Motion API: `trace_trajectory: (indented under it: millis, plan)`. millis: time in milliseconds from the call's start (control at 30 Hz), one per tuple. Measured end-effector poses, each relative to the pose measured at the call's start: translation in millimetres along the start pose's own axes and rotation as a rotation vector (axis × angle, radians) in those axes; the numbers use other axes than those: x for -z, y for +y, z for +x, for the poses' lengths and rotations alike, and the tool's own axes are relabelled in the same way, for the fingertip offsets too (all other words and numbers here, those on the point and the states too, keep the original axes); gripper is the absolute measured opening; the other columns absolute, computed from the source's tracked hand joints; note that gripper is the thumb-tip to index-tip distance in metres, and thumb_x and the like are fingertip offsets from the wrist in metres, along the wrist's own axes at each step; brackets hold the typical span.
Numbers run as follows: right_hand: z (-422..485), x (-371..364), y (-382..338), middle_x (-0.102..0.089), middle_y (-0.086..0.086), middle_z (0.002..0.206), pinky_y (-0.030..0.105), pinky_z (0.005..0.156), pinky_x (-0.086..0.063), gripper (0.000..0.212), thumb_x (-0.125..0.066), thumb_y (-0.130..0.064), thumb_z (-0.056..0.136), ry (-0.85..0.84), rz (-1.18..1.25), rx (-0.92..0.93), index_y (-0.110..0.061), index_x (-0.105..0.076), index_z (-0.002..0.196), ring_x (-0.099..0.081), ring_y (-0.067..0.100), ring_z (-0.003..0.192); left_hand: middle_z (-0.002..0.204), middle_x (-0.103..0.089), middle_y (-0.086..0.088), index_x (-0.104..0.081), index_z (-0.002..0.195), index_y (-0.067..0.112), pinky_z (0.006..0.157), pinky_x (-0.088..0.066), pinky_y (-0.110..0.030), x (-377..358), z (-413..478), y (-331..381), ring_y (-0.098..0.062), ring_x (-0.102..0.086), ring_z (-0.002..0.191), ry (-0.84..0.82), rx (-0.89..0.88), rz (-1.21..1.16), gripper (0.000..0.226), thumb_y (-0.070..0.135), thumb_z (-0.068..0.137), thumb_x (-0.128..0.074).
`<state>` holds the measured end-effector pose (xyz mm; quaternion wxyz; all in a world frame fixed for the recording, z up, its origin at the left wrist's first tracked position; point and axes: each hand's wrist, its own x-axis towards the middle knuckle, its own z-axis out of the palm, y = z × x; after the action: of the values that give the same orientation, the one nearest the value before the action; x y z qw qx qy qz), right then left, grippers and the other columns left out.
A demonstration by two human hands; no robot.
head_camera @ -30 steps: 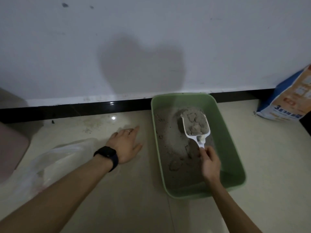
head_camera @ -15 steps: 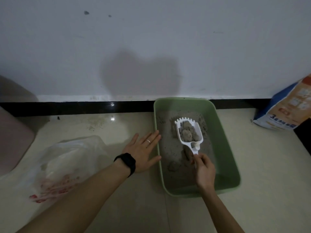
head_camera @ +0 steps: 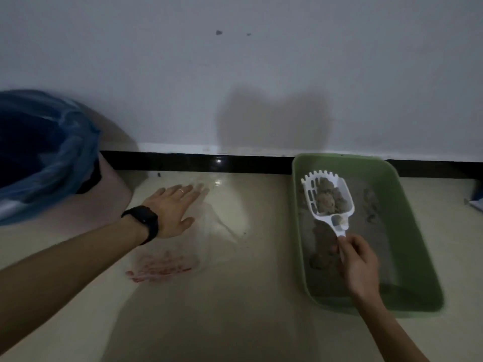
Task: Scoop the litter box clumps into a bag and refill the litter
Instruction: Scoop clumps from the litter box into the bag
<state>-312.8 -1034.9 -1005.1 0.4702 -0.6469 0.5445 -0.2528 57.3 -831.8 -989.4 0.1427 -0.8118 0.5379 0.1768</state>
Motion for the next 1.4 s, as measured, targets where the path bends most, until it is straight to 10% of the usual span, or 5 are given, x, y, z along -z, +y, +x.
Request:
trace_trajectory:
  millis: [367, 633, 967, 1167, 1400]
  plan:
    - [-65, -98, -27, -0.064, -0.001, 0.069, 0.025, 0.046, -0.036, 0.020, -0.058, -0.024, 0.098, -0.362, 0.040, 0.034, -0.024, -0.066, 0.079, -0.046, 0.011, 0.046, 0.159, 0.021, -0.006, 0.025, 0.140, 0.054, 0.112, -0.022, -0.060, -85, -77, -48, -0.039, -0.007, 0.146, -0.151, 0.439, -0.391, 0.101, 0.073, 0.079, -0.053]
    - [-84, -150, -37, -0.066, -0.016, 0.077, 0.028, 0.060, -0.051, 0.018, -0.044, -0.043, 0.100, -0.573, -0.486, 0.271, -0.035, -0.054, 0.088, -0.060, 0.003, 0.064, 0.160, 0.009, -0.002, 0.017, 0.146, 0.048, 0.108, -0.037, -0.046, -97, -57, -24, -0.034, -0.026, 0.139, -0.068, 0.334, -0.552, 0.104, 0.048, 0.083, -0.065]
    - [-68, -172, -46, -0.070, 0.005, 0.095, 0.036, 0.058, -0.053, 0.032, -0.069, -0.011, 0.083, -0.343, -1.139, 0.779, -0.016, -0.065, 0.113, -0.065, 0.027, 0.069, 0.159, 0.005, -0.005, 0.019, 0.148, 0.037, 0.101, -0.043, -0.045, -92, -54, -33, -0.034, -0.027, 0.135, -0.029, 0.316, -0.371, 0.114, 0.017, 0.077, -0.067]
    - [-66, -166, -57, -0.067, -0.002, 0.087, 0.028, 0.053, -0.045, 0.019, -0.054, -0.025, 0.096, -0.345, -1.004, 0.658, -0.023, -0.065, 0.112, -0.062, 0.022, 0.064, 0.160, 0.007, -0.006, 0.018, 0.149, 0.038, 0.108, -0.036, -0.047, -82, -56, -39, -0.035, -0.023, 0.138, -0.039, 0.315, -0.343, 0.112, 0.029, 0.077, -0.068]
    - [-45, -95, -68, -0.067, -0.024, 0.077, 0.023, 0.057, -0.045, 0.012, -0.057, -0.042, 0.093, -0.288, -0.308, 0.135, -0.038, -0.069, 0.093, -0.061, -0.002, 0.068, 0.160, 0.020, -0.005, 0.009, 0.153, 0.030, 0.118, -0.005, -0.049, -24, -27, -6, -0.030, 0.009, 0.147, -0.008, 0.117, -0.186, 0.093, 0.040, 0.087, -0.056]
